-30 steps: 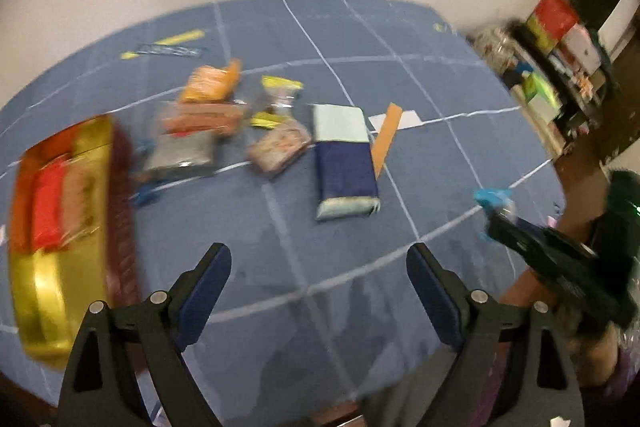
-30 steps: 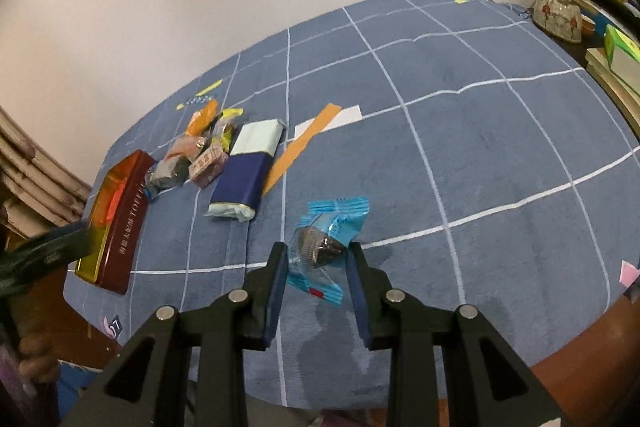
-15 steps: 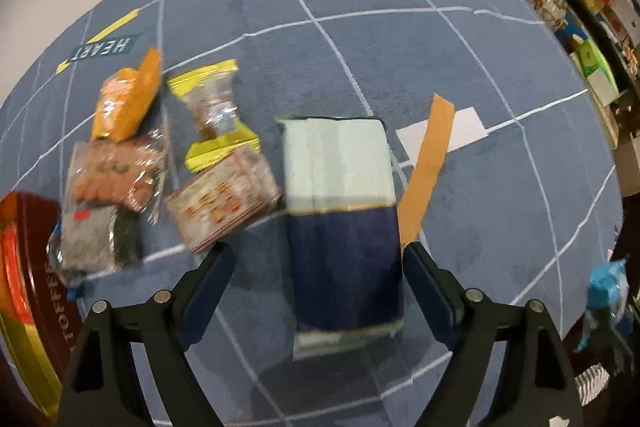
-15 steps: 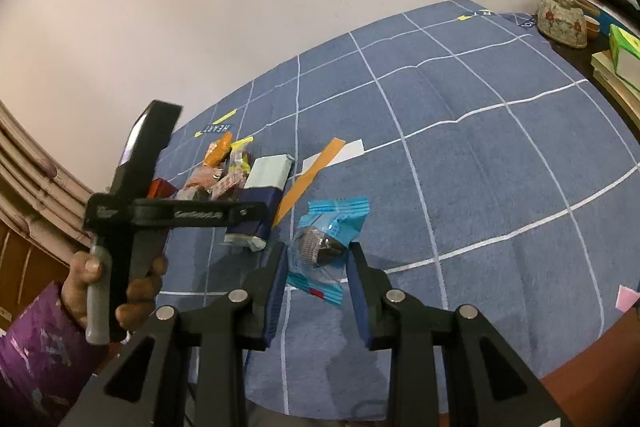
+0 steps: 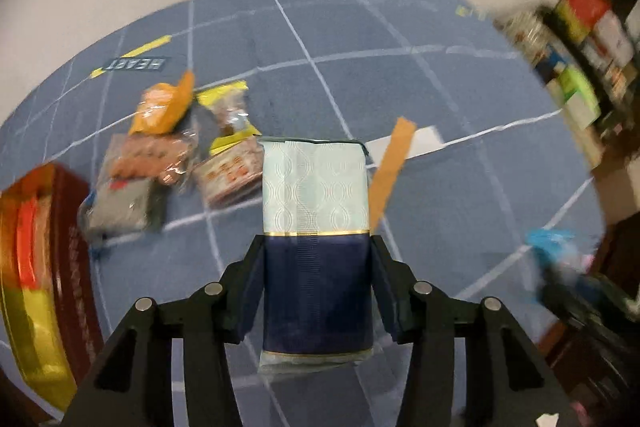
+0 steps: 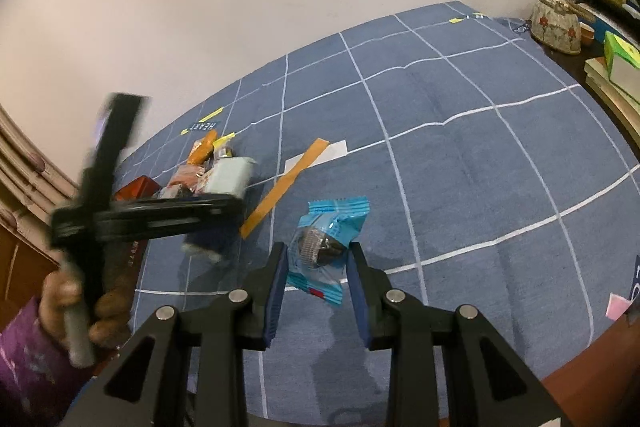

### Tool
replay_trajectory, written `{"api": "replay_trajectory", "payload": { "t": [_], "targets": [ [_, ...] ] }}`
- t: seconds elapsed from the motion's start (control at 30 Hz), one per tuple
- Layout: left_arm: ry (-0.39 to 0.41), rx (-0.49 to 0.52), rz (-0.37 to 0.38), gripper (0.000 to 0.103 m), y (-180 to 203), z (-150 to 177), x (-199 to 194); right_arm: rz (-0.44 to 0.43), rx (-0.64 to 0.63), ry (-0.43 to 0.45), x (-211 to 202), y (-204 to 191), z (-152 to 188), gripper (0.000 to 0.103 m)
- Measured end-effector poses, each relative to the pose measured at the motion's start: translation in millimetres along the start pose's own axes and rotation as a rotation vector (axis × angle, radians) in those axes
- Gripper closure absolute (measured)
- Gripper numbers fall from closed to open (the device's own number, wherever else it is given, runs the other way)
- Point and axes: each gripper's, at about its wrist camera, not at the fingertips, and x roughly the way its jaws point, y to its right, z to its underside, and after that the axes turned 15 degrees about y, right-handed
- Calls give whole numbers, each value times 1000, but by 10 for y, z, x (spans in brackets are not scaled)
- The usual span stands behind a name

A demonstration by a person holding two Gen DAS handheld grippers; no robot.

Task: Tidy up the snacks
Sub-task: 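Grasp the navy-and-mint bar with the left tool while the right tool holds the blue candy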

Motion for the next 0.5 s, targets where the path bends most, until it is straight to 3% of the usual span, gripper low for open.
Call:
{"api": "replay_trajectory", "payload": {
  "t": [0.27,0.5],
  "targets": [
    [154,-160,-13,58,-570,-30,-954,-5,-40,7,-19,-96,20,73],
    [201,-207,-126,58,-1020,143,-1360,-18,-61,9,-52,-189,54,73]
  ]
}}
